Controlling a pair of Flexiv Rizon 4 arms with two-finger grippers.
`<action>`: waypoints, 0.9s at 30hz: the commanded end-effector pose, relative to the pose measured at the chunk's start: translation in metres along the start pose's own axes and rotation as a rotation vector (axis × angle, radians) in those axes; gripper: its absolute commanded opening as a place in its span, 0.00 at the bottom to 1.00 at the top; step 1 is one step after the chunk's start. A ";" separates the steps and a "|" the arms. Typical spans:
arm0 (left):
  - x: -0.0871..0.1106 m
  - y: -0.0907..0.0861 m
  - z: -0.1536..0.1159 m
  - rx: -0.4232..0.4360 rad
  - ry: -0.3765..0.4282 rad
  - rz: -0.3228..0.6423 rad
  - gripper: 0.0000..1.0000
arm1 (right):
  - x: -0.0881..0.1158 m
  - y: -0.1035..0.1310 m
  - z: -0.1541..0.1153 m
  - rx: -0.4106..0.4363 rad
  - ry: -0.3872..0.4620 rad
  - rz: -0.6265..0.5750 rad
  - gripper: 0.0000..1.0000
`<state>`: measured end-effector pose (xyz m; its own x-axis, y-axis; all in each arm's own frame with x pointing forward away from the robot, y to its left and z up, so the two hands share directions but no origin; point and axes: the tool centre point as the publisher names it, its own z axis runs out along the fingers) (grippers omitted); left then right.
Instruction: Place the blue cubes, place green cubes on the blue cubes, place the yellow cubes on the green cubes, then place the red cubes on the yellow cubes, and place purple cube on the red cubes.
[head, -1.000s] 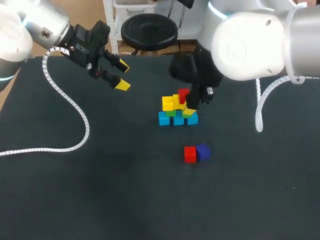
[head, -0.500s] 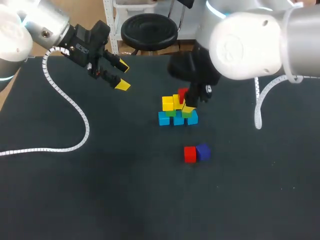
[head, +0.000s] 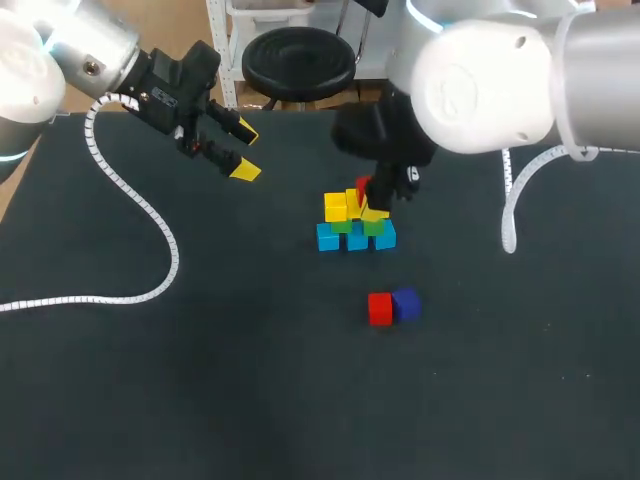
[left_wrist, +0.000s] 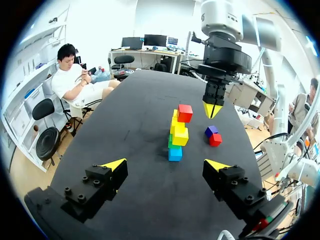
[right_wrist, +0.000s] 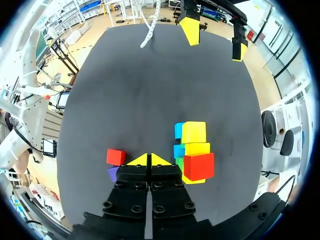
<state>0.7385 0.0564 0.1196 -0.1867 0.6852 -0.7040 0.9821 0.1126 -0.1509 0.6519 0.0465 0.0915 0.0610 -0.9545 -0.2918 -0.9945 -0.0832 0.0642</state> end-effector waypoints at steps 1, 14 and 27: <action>0.001 0.000 0.000 0.001 -0.001 0.002 1.00 | 0.000 -0.004 0.000 -0.007 0.000 0.001 0.00; 0.001 0.000 0.000 0.001 -0.001 0.002 1.00 | -0.001 -0.011 0.002 -0.011 0.007 -0.005 0.00; 0.001 0.000 0.000 0.001 -0.001 0.002 1.00 | 0.001 -0.017 0.003 -0.016 0.021 0.000 0.00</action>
<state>0.7385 0.0564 0.1196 -0.1867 0.6852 -0.7040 0.9821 0.1126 -0.1509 0.6661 0.0476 0.0873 0.0634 -0.9601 -0.2722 -0.9935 -0.0866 0.0741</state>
